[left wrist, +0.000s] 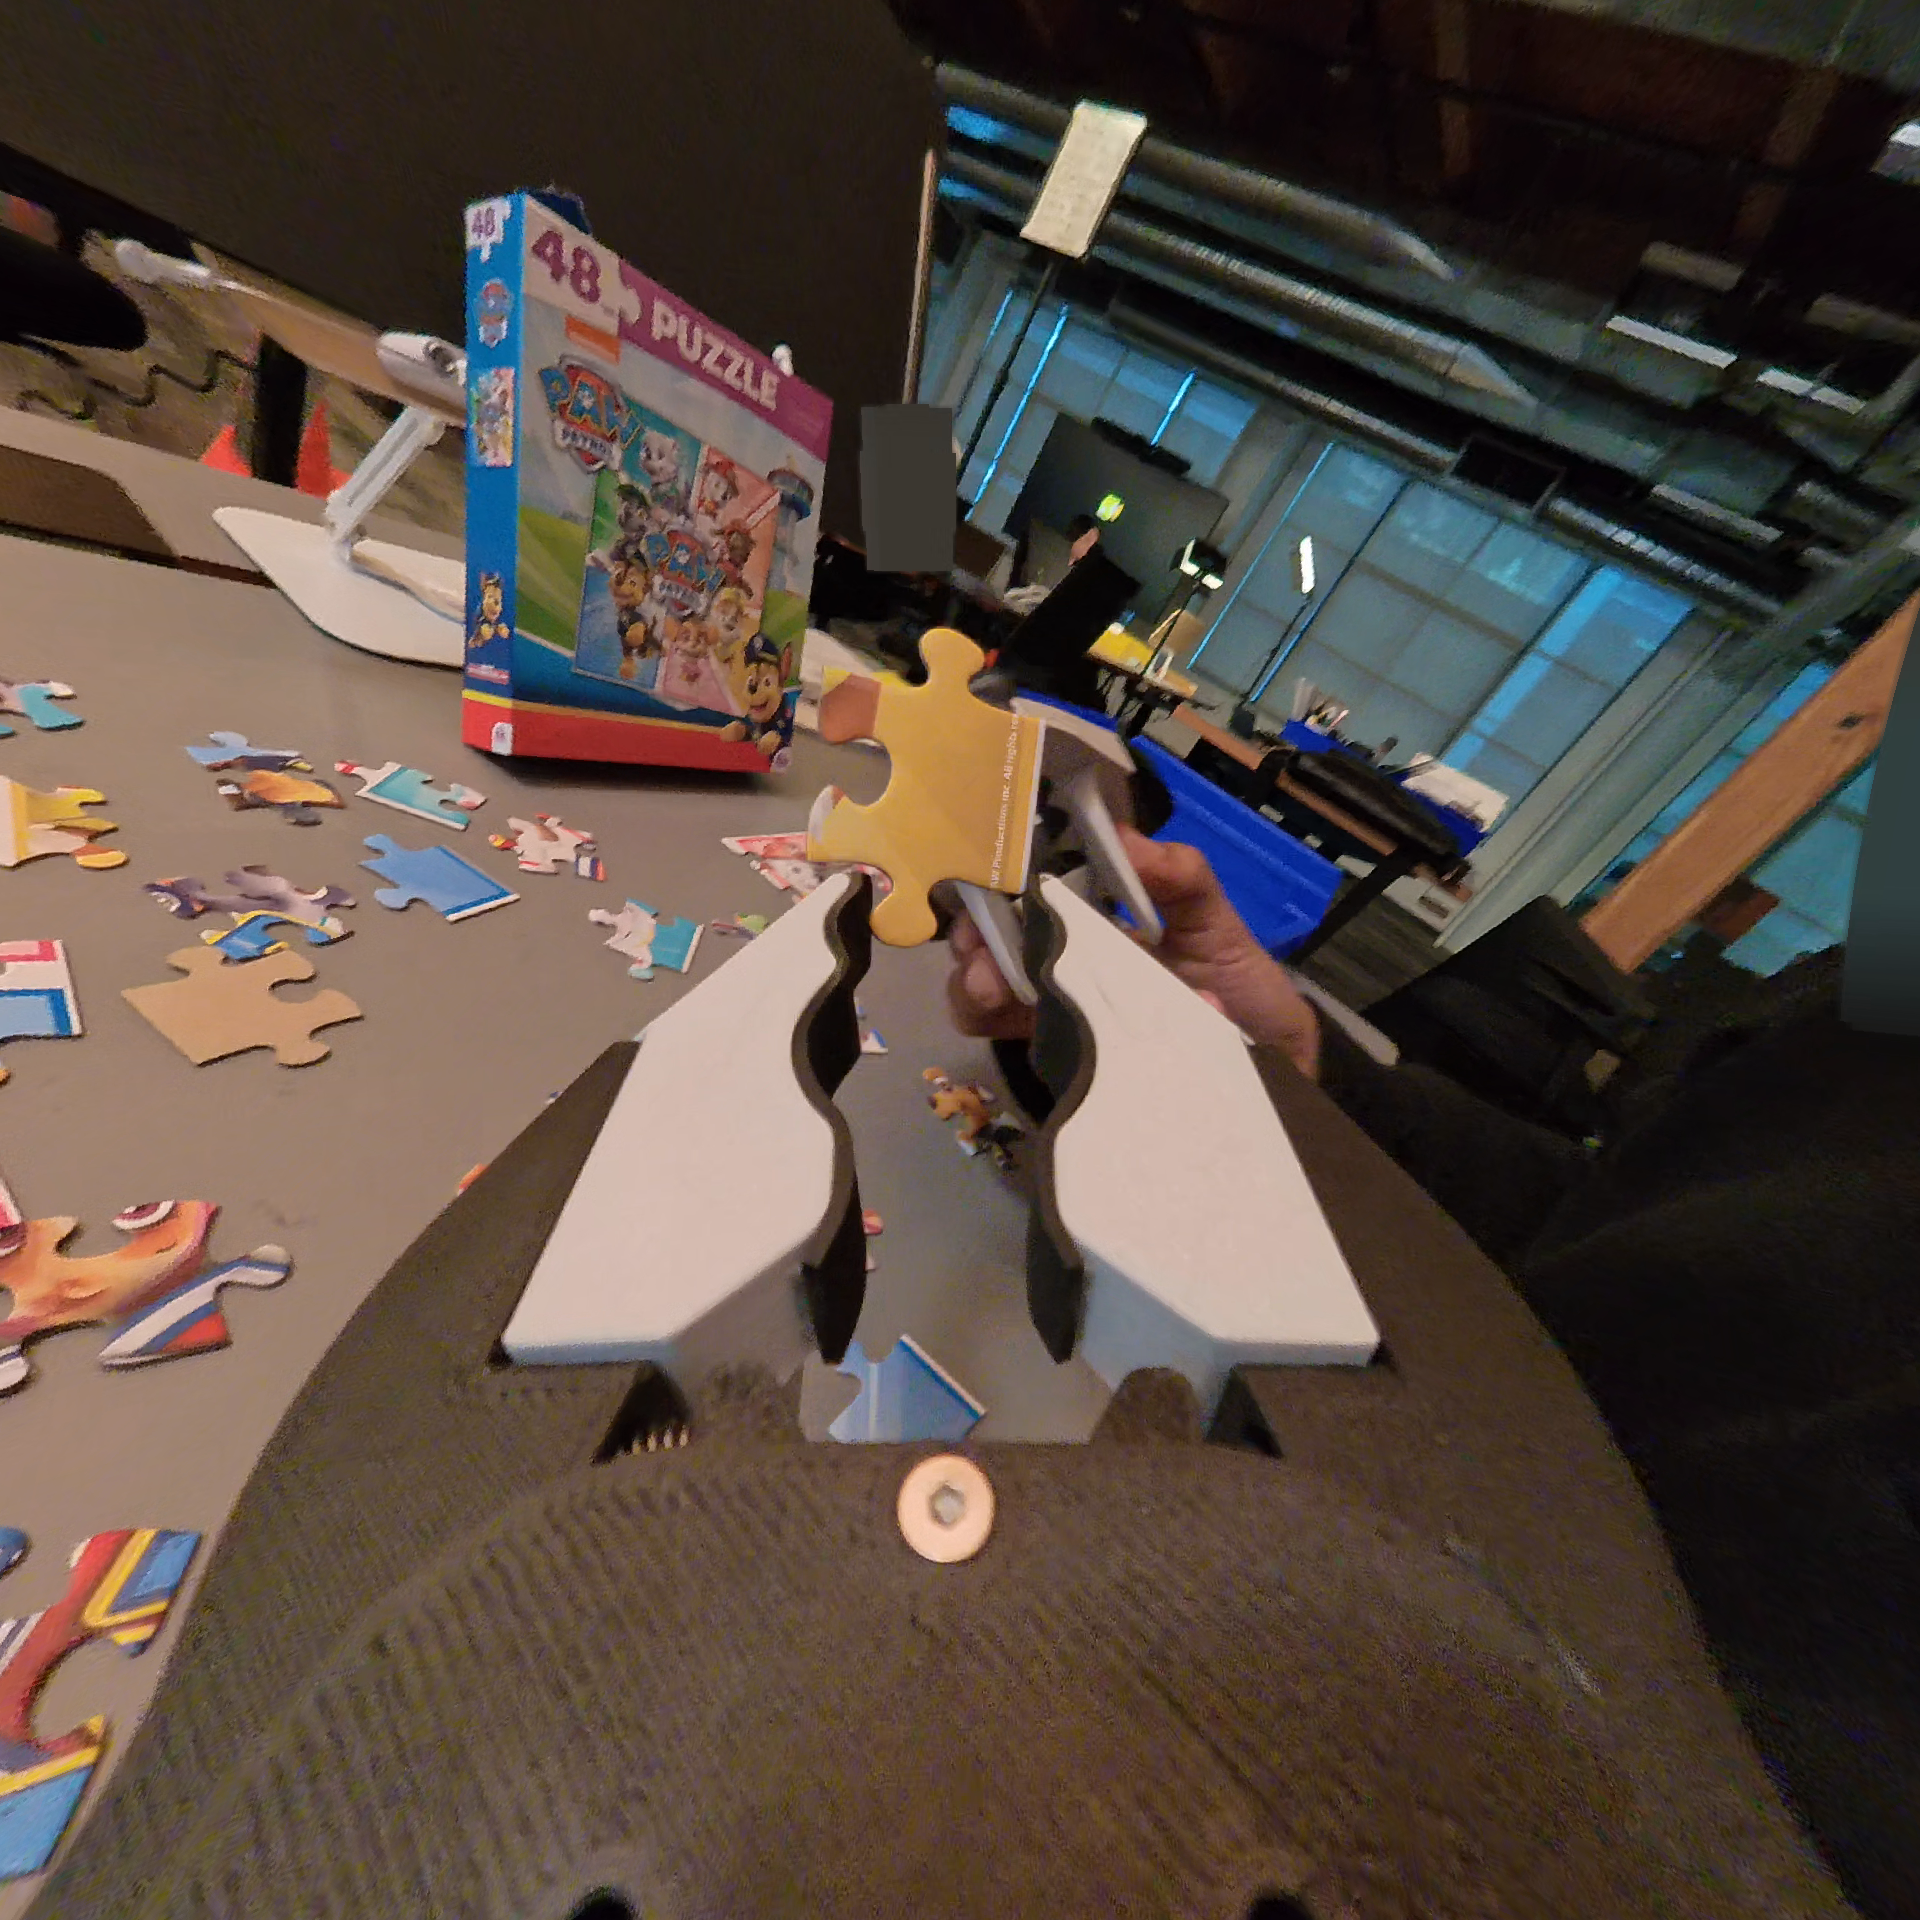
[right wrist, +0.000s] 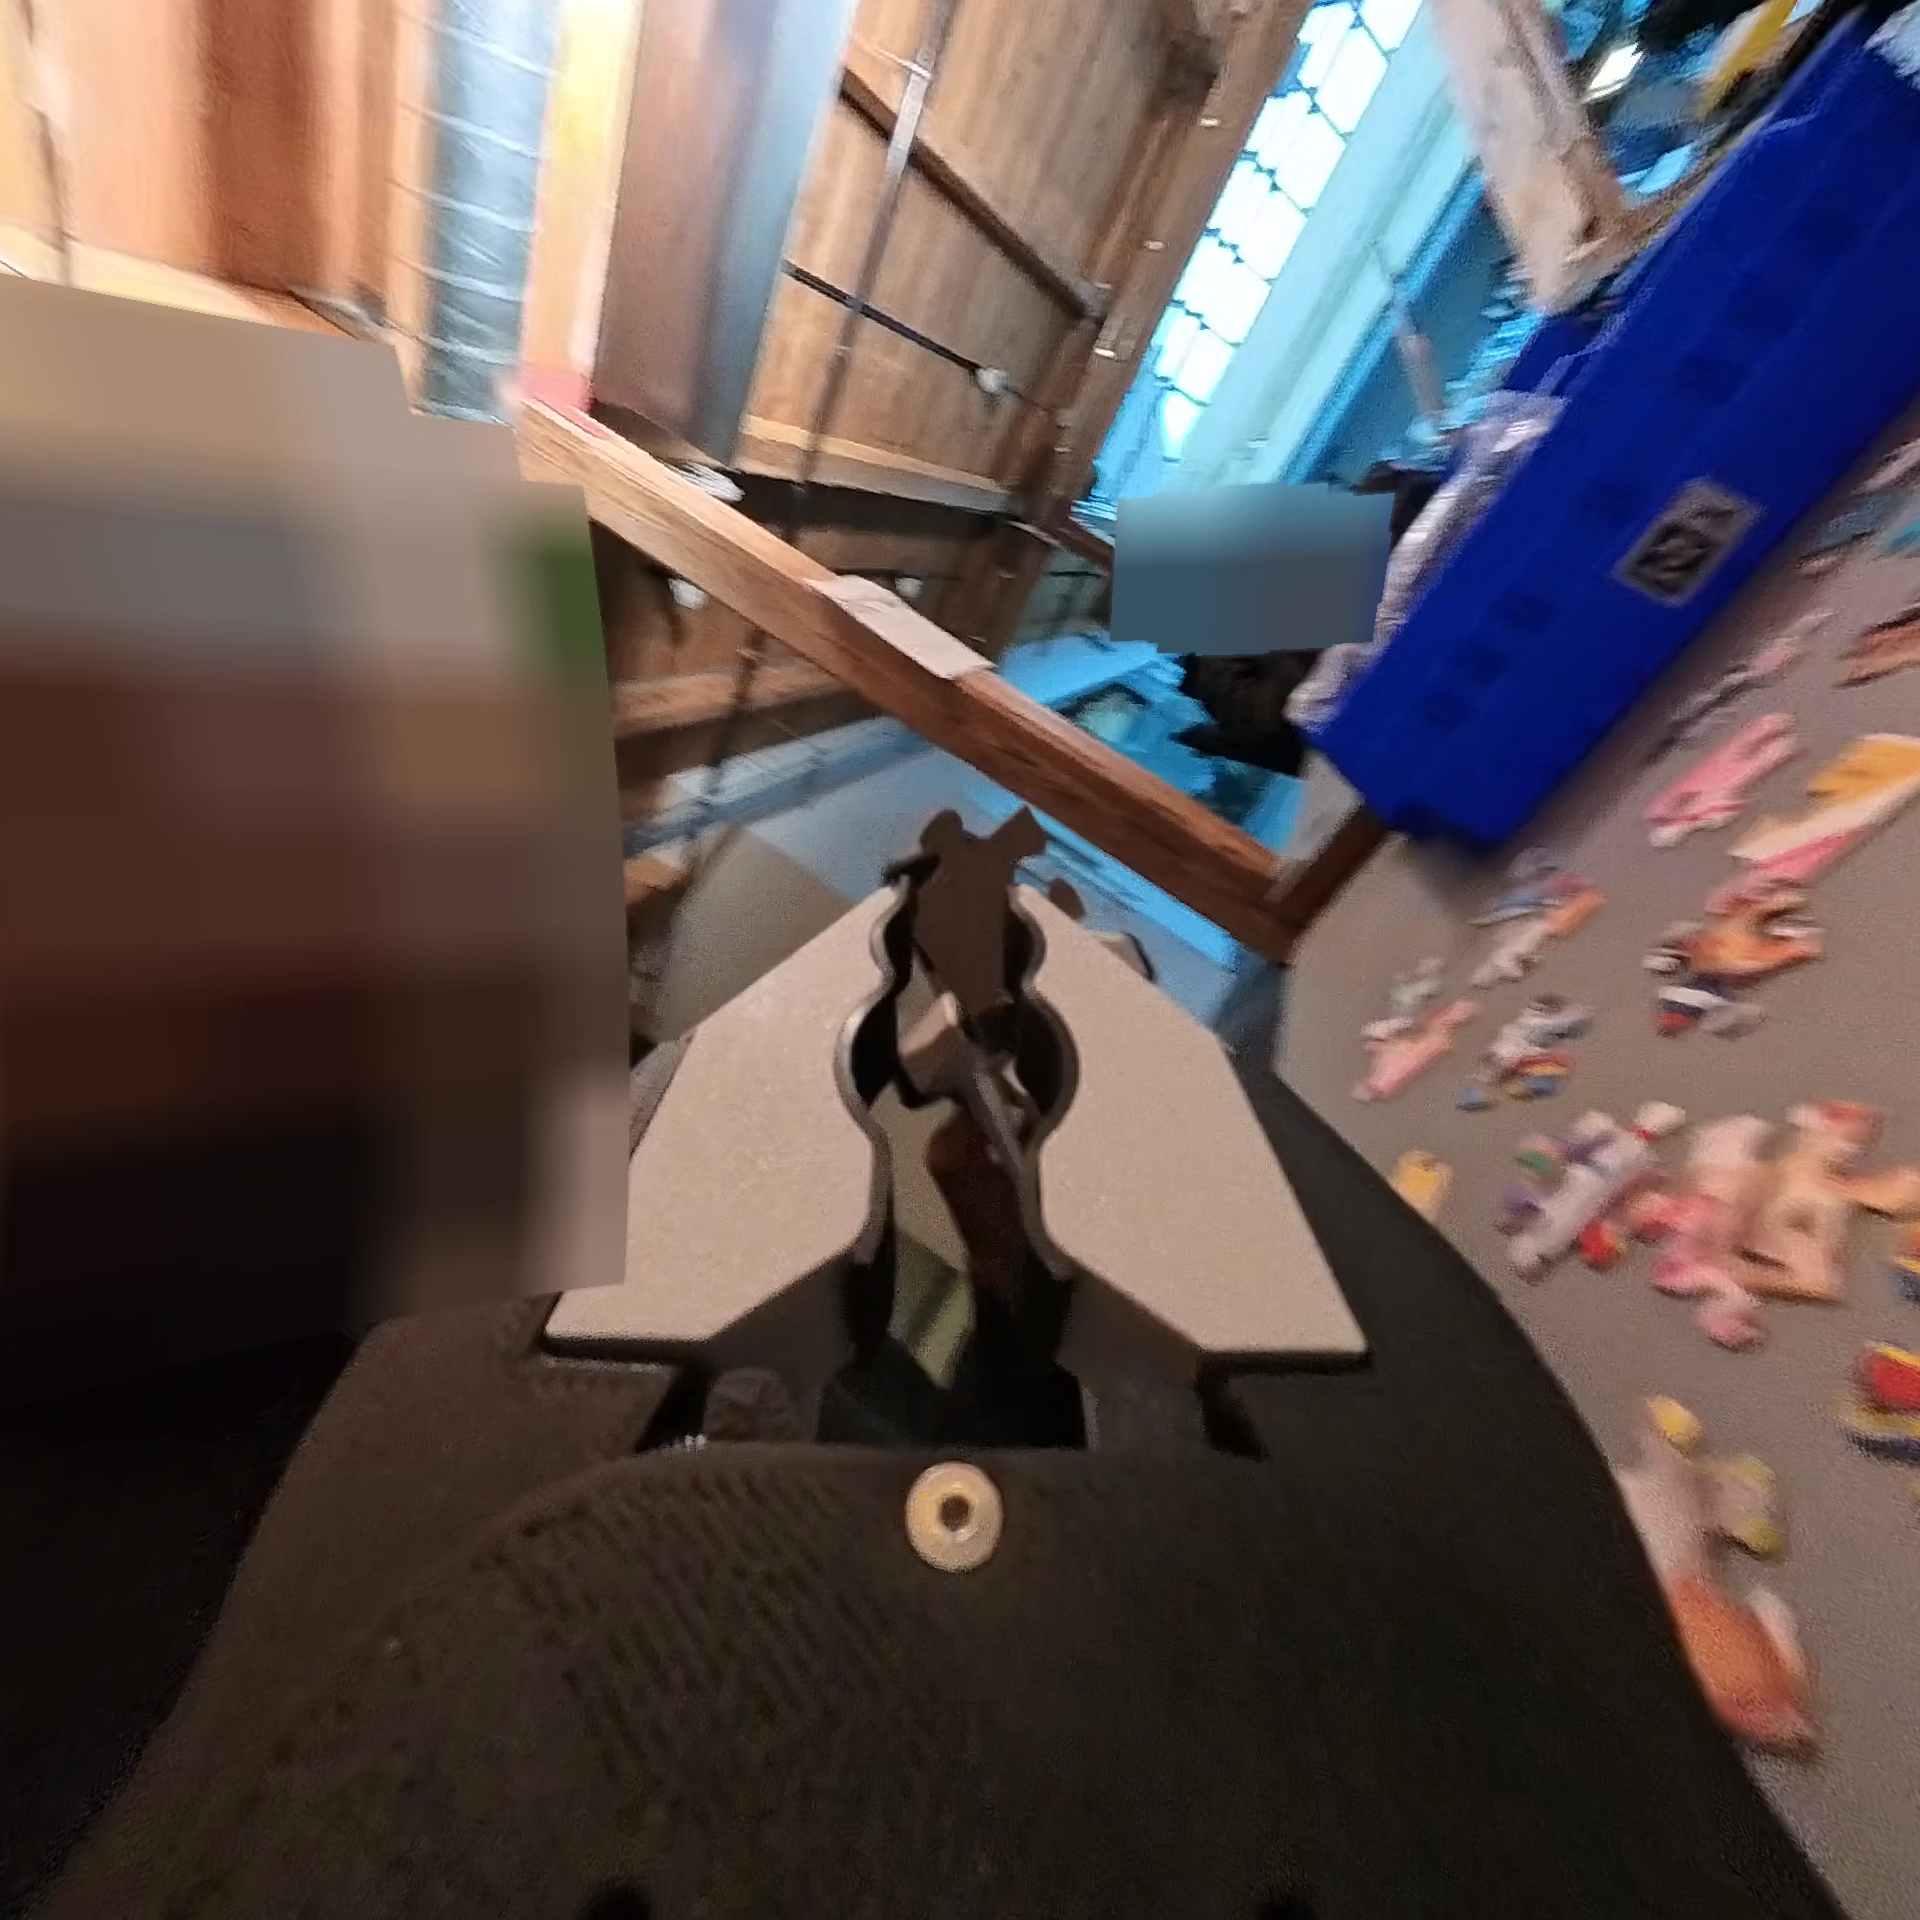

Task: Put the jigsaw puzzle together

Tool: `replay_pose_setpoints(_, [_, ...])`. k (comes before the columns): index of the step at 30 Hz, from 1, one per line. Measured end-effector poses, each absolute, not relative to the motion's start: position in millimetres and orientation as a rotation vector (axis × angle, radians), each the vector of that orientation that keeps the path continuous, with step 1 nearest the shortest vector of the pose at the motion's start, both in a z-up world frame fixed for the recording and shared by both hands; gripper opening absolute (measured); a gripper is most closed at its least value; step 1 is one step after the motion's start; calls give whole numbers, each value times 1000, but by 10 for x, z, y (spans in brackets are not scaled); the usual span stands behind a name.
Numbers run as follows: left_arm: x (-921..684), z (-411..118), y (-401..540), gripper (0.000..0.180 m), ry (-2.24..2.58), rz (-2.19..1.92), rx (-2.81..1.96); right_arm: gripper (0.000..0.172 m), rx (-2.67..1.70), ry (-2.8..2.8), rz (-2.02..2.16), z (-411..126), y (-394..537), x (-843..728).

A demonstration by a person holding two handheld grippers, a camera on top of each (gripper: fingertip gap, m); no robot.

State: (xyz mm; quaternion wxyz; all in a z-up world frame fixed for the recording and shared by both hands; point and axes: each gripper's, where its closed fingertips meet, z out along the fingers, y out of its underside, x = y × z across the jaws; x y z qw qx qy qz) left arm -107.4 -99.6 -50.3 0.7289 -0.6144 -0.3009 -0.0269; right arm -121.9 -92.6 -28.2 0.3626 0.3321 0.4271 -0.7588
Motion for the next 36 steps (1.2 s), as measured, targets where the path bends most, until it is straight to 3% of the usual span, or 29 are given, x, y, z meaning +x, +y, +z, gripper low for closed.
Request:
replay_pose_setpoints(1, [-1090, -544, -974, 25, -675, -39, -1377, 18, 881, 1186, -1970, -331, -921, -1192])
replay_pose_setpoints(5, [-1107, -707, -825, 26, -689, 43, -1484, 19, 948, 1416, -2020, -410, -908, -1129])
replay_pose_setpoints(10, [-1081, -848, -660, 18, -674, 142, -1601, 0, 1006, 1515, -2011, -512, -874, -1177])
replay_pose_setpoints(15, [-1164, -878, -785, 27, -724, 172, -1600, 0, 1128, 1522, -1998, -607, -672, -1463])
replay_pose_setpoints(27, [-1345, -757, -1284, 30, -806, 202, -1468, 0, 1400, 2039, -1352, -1585, -783, -2148])
replay_pose_setpoints(36, [-1482, -818, -1601, 30, -873, 246, -1432, 39, 1440, 2386, -1429, -1409, -560, -2482])
